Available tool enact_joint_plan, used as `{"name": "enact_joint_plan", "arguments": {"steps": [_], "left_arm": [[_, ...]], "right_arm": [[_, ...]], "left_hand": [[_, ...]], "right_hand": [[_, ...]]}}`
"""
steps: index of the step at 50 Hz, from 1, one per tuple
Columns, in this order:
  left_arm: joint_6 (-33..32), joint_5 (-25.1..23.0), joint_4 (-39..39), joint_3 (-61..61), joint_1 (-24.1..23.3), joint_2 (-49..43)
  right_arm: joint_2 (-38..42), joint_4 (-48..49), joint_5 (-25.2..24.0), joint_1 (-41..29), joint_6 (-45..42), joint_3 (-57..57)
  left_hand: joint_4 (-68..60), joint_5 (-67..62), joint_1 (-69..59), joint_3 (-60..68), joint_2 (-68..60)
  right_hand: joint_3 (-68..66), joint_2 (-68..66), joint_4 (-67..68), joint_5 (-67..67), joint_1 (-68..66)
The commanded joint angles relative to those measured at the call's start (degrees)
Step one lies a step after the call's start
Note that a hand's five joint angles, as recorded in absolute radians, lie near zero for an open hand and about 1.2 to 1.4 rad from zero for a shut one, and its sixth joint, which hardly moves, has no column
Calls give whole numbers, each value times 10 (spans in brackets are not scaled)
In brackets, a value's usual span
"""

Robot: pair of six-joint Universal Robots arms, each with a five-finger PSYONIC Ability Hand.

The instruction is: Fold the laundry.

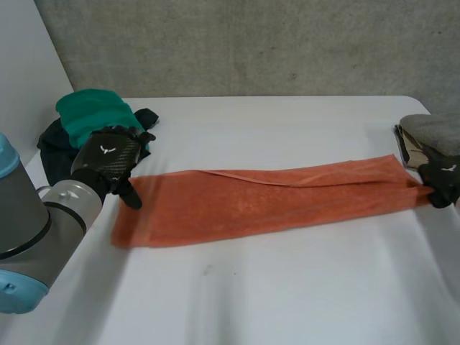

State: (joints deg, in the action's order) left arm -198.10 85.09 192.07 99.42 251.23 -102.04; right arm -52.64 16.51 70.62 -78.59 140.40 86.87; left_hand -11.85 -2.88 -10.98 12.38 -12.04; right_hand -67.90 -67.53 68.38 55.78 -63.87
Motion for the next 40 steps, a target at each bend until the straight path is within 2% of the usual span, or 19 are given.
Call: {"name": "enact_joint_plan", "arguments": {"steps": [1, 4, 8, 9, 12, 13, 15, 20, 21, 24, 25, 27, 28, 32, 36, 37, 38, 39, 40], "left_arm": [[1, -2, 0, 5, 5, 19], [2, -3, 0, 8, 8, 26], [3, -3, -1, 16, 9, 35], [3, -3, 0, 21, 10, 39], [3, -3, 0, 27, 13, 44], [4, -4, 0, 30, 14, 47], [6, -4, 0, 31, 14, 47], [10, -3, -1, 32, 14, 52], [10, -3, -1, 32, 14, 54], [11, -3, -2, 37, 14, 61], [13, -2, -2, 38, 14, 63], [13, -2, -2, 41, 15, 68], [13, -2, -1, 44, 15, 71], [14, -4, 0, 51, 14, 74], [14, -4, 0, 53, 10, 73], [14, -4, 0, 53, 9, 72], [14, -4, 0, 53, 8, 72], [15, -4, 0, 53, 6, 71], [16, -4, 0, 51, 1, 71]], "right_arm": [[-72, -6, 21, 62, 0, 31], [-77, -17, 29, 91, -28, 22], [-66, -70, 80, 112, -105, -13], [-62, -93, 107, 111, -131, -29], [-58, -114, 144, 91, -152, -51], [-60, -110, 152, 58, -148, -61], [-64, -100, 149, 21, -138, -62], [-116, -27, 99, -110, -120, -22], [-136, 16, 68, -162, -122, 2], [-154, 79, 24, -229, -123, 42], [-150, 124, -8, -274, -121, 66], [-141, 159, -35, -319, -119, 87], [-128, 188, -56, -363, -121, 104], [-78, 187, -72, -444, -136, 120], [-29, 144, -42, -484, -177, 96], [-29, 136, -25, -489, -180, 90], [-31, 130, -13, -493, -177, 85], [-34, 128, 5, -495, -171, 81], [-43, 131, 42, -493, -143, 78]], "left_hand": [[18, 29, 10, -24, 20], [18, 29, 10, -24, 20], [18, 29, 10, -24, 20], [18, 29, 10, -24, 20], [18, 29, 10, -24, 20], [18, 29, 10, -24, 20], [18, 29, 10, -24, 20], [18, 29, 10, -24, 20], [18, 29, 10, -24, 20], [18, 29, 10, -24, 20], [18, 29, 10, -24, 20], [18, 29, 10, -24, 20], [18, 29, 10, -24, 20], [18, 29, 10, -24, 20], [18, 29, 10, -24, 20], [18, 29, 10, -24, 20], [18, 29, 10, -24, 20], [18, 29, 10, -24, 20], [18, 29, 10, -24, 20]], "right_hand": [[-121, -125, 116, 142, -161], [-121, -125, 116, 142, -161], [-121, -125, 116, 142, -161], [-121, -125, 116, 142, -161], [-121, -125, 116, 142, -161], [-121, -125, 116, 142, -161], [-121, -125, 116, 142, -161], [-121, -125, 116, 142, -161], [-121, -125, 116, 142, -161], [-121, -125, 116, 142, -161], [-121, -125, 116, 142, -161], [-121, -125, 116, 142, -161], [-121, -125, 116, 142, -161], [-121, -125, 116, 142, -161], [-121, -125, 116, 142, -161], [-96, -100, 91, 117, -136], [28, 24, -33, -6, -13], [219, 215, -224, -198, 178], [579, 575, -584, -558, 539]]}}
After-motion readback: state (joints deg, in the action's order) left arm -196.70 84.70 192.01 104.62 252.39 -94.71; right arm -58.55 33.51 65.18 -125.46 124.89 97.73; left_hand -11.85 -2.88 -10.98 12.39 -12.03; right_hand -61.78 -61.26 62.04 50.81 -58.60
